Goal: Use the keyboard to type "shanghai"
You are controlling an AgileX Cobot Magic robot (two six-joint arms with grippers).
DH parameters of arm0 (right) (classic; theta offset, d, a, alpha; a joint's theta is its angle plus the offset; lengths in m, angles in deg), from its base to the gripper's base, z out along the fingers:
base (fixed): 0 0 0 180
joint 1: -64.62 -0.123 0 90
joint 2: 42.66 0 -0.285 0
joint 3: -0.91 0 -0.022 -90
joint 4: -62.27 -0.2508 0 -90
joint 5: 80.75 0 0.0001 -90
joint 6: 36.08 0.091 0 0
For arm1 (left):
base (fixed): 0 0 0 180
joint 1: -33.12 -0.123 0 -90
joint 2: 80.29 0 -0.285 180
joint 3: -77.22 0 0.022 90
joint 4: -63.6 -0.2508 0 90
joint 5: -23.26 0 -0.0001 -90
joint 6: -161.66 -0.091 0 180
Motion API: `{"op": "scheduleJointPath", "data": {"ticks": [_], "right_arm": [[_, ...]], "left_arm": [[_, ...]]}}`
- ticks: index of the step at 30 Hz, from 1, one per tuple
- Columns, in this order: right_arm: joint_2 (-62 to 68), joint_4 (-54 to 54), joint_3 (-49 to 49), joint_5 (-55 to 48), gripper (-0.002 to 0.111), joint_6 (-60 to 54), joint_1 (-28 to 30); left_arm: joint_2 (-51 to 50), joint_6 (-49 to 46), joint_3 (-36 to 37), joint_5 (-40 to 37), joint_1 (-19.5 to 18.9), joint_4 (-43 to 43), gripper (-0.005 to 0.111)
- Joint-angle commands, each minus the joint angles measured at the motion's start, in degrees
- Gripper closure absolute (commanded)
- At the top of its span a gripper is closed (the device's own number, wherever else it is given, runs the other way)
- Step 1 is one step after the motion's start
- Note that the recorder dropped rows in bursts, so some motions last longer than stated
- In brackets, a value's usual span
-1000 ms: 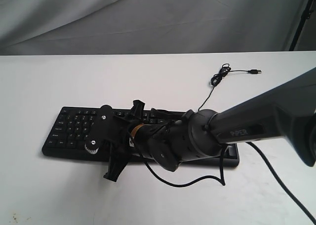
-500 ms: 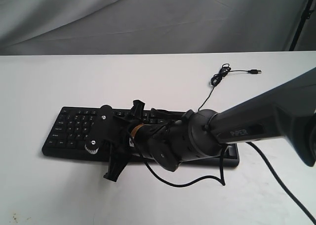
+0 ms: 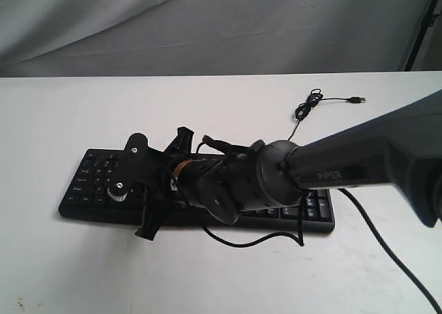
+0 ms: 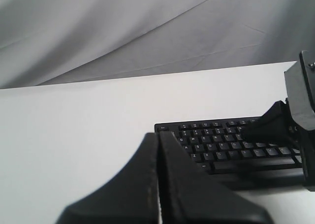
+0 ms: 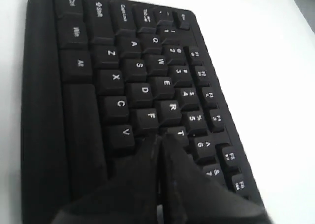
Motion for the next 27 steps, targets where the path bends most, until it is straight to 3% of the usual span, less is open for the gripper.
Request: {"op": "scheduleJointPath", "data": {"ticks": [1,12,27], "right_arm": [[-0.8,-0.4,-2.8,-2.2,0.108,-0.3,0.6],[2.2,0.2,-3.0,1.1,0.108,-0.3,1.1],[4.6,0.2,-8.3,-5.3,0.108,-0.3,0.1]], "left_arm": [[0.2,0.2,0.2,0.2,0.2,-0.3,0.107],[0.2,0.2,0.2,0.2,0.2,-0.3,0.107],[0.2,0.2,0.2,0.2,0.2,-0.3,0.107]]}}
